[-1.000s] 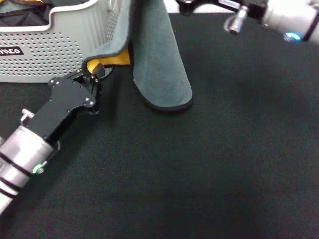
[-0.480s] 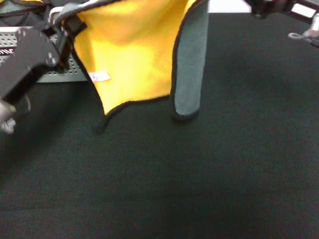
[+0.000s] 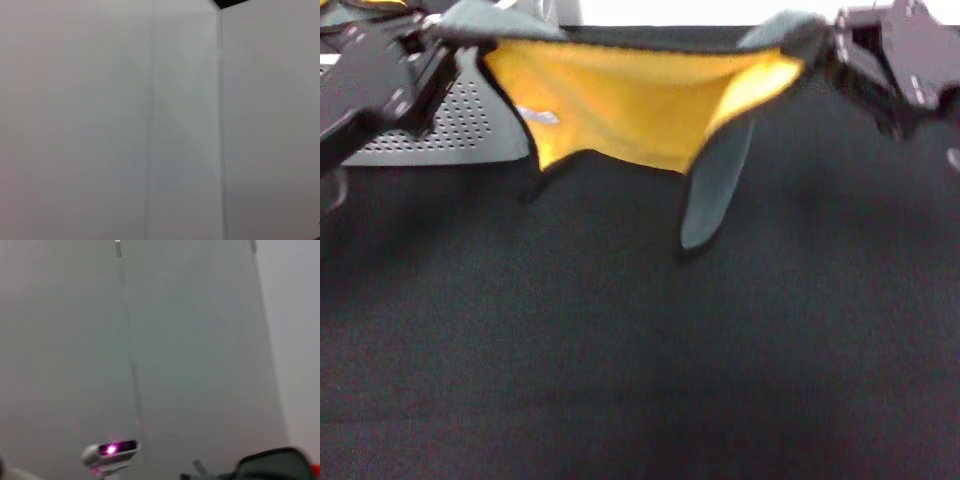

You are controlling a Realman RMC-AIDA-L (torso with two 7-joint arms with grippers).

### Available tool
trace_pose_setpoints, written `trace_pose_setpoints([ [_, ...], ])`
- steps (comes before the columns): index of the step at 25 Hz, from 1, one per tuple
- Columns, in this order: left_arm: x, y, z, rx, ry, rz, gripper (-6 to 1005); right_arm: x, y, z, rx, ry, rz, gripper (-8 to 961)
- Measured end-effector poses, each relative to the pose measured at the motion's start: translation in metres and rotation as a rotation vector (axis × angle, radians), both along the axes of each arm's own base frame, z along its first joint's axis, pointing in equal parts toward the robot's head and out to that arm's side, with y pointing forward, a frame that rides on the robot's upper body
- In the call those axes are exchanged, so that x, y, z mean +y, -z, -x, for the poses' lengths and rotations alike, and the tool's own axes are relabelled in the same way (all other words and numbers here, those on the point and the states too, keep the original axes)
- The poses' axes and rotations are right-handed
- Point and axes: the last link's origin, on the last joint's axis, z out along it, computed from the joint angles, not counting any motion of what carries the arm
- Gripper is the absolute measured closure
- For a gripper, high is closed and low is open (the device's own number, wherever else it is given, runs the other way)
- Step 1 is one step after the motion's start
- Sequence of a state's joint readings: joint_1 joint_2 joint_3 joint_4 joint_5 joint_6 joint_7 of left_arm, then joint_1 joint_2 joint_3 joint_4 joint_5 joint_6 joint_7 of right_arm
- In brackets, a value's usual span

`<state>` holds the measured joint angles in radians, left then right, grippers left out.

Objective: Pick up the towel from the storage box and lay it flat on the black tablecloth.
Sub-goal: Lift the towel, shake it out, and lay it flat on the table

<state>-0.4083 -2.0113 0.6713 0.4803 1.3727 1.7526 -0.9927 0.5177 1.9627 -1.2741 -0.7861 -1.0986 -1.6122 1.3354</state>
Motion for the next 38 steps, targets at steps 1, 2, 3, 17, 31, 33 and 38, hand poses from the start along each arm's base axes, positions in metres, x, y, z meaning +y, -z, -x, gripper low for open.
trace_pose_setpoints([
  [1, -0.010, -0.003, 0.003, -0.002, 0.019, 0.007, 983, -0.005, 0.001, -0.003, 0.001, -0.005, 0.019, 887],
  [2, -0.016, -0.005, 0.006, -0.006, 0.026, 0.011, 983, -0.013, 0.002, -0.006, 0.008, -0.014, 0.046, 887],
  [3, -0.026, -0.009, 0.010, -0.014, 0.040, 0.017, 983, -0.019, 0.002, -0.010, 0.015, -0.017, 0.067, 887],
  [17, -0.066, -0.018, 0.032, 0.103, -0.020, 0.168, 984, -0.023, 0.043, -0.024, -0.068, 0.151, 0.258, 883],
  [31, 0.021, 0.018, 0.057, 0.340, -0.452, 0.241, 984, 0.033, 0.091, -0.041, -0.338, 0.349, 0.126, 879],
  [33, 0.026, 0.019, 0.056, 0.342, -0.468, 0.240, 984, 0.037, 0.086, -0.049, -0.357, 0.370, 0.088, 879],
  [38, 0.038, 0.025, 0.052, 0.372, -0.488, 0.253, 984, 0.046, 0.079, -0.059, -0.399, 0.388, 0.018, 877],
])
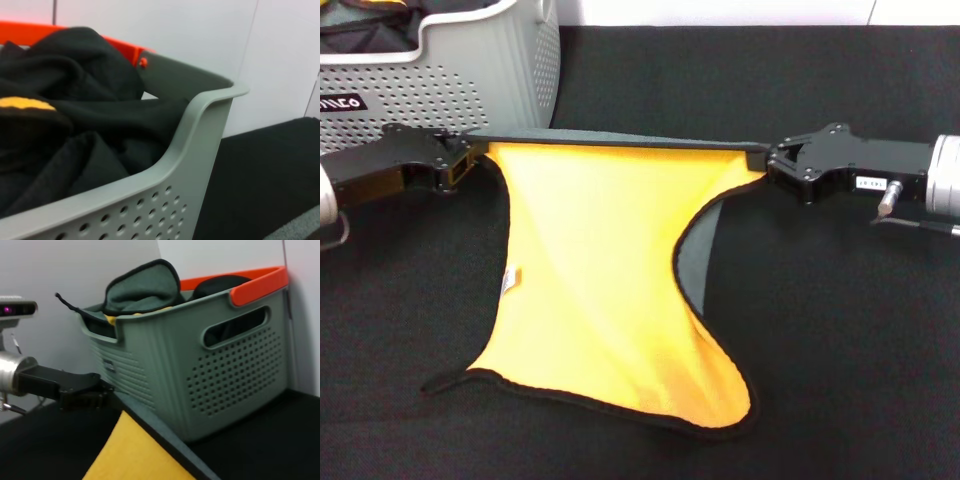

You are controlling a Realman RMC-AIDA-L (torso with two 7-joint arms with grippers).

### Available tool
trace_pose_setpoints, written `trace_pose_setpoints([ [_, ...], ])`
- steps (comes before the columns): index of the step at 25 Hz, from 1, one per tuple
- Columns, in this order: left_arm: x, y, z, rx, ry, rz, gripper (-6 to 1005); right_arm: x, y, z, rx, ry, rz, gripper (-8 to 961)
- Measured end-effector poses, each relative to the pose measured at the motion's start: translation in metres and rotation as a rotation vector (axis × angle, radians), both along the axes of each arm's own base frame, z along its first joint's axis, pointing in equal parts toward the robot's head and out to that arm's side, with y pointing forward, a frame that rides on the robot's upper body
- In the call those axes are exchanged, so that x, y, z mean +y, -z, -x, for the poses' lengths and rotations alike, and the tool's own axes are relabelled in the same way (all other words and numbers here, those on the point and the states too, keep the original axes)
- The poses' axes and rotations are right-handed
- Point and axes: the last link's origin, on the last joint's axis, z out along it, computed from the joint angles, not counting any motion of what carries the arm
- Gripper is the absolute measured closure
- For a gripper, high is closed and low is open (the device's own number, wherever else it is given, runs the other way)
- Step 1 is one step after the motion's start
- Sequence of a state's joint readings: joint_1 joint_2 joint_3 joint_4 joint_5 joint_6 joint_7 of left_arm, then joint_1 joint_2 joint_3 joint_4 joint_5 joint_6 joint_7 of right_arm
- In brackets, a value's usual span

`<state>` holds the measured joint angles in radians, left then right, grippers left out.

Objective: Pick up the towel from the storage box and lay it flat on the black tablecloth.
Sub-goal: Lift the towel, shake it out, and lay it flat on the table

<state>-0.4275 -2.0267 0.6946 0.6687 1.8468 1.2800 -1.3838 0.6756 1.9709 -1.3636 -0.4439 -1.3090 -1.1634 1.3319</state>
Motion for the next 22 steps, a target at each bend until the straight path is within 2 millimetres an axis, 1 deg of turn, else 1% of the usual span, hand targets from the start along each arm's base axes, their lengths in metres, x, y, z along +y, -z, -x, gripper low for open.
trace_pose_setpoints([
  [5, 0.004, 0.008, -0.006, 0.019, 0.008, 0.022, 984, 0.010, -0.008, -0.001, -0.042, -0.016, -0.040, 876],
  [7, 0.004, 0.008, -0.010, 0.001, 0.020, 0.021, 984, 0.013, -0.013, 0.000, -0.046, -0.028, -0.064, 875],
  [9, 0.002, 0.006, -0.016, -0.047, 0.045, 0.014, 984, 0.015, -0.023, 0.002, -0.029, -0.051, -0.090, 875],
  [13, -0.009, -0.008, -0.040, -0.223, 0.164, -0.014, 984, 0.010, -0.049, 0.017, 0.053, -0.144, -0.115, 874],
  [16, -0.014, -0.023, -0.062, -0.333, 0.273, -0.058, 984, -0.004, -0.075, 0.030, 0.114, -0.223, -0.142, 873],
  [18, -0.019, -0.029, -0.073, -0.375, 0.342, -0.049, 984, -0.017, -0.087, 0.033, 0.122, -0.256, -0.157, 872],
  [20, -0.027, -0.031, -0.077, -0.398, 0.381, -0.020, 984, -0.036, -0.092, 0.036, 0.136, -0.291, -0.150, 872],
  [21, -0.033, -0.031, -0.077, -0.409, 0.399, -0.004, 984, -0.061, -0.090, 0.035, 0.146, -0.319, -0.115, 872],
  [22, -0.040, -0.032, -0.075, -0.417, 0.409, 0.007, 984, -0.061, -0.090, 0.035, 0.146, -0.319, -0.115, 871],
])
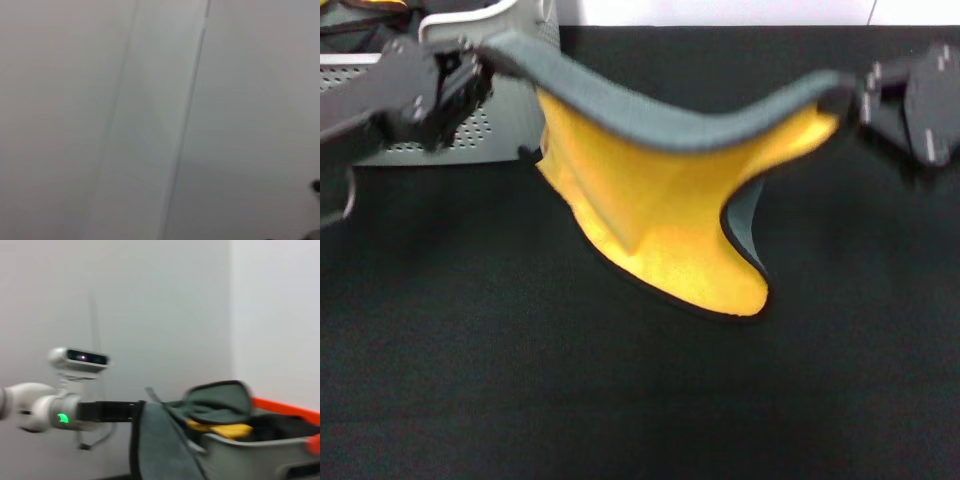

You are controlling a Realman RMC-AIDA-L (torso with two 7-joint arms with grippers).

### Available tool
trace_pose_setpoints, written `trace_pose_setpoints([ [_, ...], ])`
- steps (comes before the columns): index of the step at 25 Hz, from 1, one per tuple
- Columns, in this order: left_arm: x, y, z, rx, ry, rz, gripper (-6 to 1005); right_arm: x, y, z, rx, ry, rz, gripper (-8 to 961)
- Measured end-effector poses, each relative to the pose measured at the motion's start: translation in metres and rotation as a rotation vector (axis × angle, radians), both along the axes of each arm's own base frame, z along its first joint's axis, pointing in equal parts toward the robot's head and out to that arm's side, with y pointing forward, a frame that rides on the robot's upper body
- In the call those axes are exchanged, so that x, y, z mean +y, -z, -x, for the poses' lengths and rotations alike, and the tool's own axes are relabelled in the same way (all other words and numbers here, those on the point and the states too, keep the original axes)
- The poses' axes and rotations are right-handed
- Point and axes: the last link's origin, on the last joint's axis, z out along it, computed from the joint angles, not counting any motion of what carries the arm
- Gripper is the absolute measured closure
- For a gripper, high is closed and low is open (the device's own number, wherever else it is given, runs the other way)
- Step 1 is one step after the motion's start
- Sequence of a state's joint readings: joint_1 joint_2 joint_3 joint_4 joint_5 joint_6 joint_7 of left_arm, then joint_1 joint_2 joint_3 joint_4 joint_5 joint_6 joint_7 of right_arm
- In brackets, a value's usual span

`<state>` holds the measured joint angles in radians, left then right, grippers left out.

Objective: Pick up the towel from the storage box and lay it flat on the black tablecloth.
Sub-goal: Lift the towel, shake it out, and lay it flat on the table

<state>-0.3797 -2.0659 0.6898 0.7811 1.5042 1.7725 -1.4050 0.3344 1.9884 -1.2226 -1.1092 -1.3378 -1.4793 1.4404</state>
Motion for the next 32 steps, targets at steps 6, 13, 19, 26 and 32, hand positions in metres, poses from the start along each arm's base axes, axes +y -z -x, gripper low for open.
trace_pose_setpoints([
  [6, -0.070, -0.015, 0.027, 0.006, 0.110, 0.049, 984, -0.066, 0.005, 0.001, 0.050, -0.120, 0.166, 870],
  [13, -0.112, -0.033, 0.039, 0.081, 0.127, 0.053, 984, -0.092, -0.003, 0.010, 0.135, -0.177, 0.261, 868],
  [19, -0.087, -0.025, 0.054, 0.106, 0.020, 0.112, 984, -0.047, 0.044, 0.005, 0.066, -0.014, 0.348, 866],
  [26, -0.039, 0.000, 0.068, 0.251, -0.161, 0.158, 984, 0.000, 0.098, -0.003, -0.011, 0.114, 0.418, 864],
  [32, -0.008, 0.000, 0.080, 0.322, -0.334, 0.102, 984, 0.025, 0.101, -0.013, -0.096, 0.166, 0.259, 863],
])
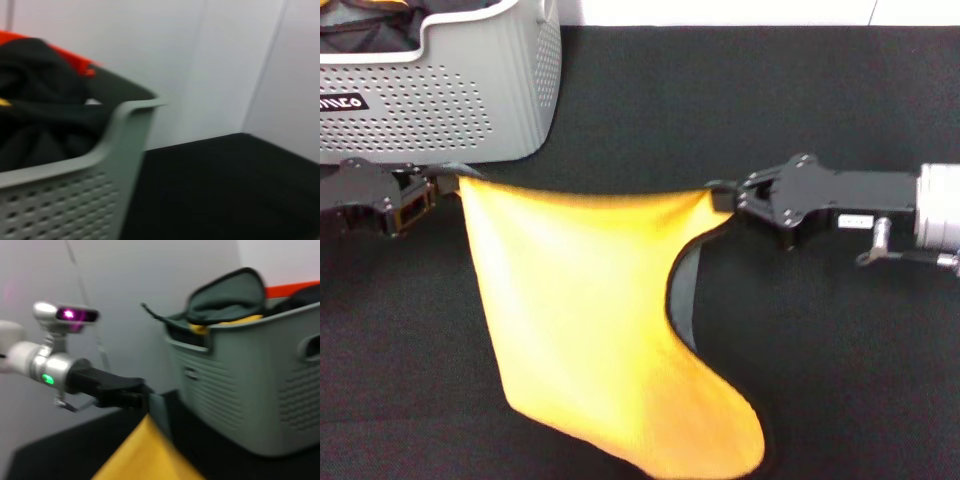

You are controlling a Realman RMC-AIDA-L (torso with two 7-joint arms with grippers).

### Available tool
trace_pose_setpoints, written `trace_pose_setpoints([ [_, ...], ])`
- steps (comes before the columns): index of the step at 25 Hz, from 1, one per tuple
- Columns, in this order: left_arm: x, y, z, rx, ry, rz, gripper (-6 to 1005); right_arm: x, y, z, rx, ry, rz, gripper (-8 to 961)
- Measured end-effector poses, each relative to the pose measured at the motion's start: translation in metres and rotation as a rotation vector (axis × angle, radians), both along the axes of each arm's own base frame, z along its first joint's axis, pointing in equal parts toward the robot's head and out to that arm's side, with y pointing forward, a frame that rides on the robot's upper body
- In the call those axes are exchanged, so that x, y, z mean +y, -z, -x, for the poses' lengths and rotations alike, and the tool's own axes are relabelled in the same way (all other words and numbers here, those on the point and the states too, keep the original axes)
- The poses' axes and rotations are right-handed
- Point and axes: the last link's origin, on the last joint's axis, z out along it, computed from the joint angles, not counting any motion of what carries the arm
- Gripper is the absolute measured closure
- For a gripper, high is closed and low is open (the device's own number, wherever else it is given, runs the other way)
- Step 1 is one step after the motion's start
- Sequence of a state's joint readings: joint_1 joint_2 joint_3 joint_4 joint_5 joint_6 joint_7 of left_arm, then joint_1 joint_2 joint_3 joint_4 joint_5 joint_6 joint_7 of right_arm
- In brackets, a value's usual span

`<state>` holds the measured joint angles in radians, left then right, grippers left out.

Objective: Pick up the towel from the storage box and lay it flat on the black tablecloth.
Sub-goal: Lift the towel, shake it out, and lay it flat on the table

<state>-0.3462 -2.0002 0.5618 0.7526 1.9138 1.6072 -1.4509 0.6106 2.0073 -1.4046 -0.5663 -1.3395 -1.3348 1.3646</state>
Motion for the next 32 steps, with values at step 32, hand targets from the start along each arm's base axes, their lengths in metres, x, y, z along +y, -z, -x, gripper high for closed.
trace_pose_setpoints([
  [32, 0.038, 0.027, -0.061, -0.130, 0.155, -0.052, 985, 0.043, -0.080, -0.025, -0.080, -0.022, -0.400, 854],
])
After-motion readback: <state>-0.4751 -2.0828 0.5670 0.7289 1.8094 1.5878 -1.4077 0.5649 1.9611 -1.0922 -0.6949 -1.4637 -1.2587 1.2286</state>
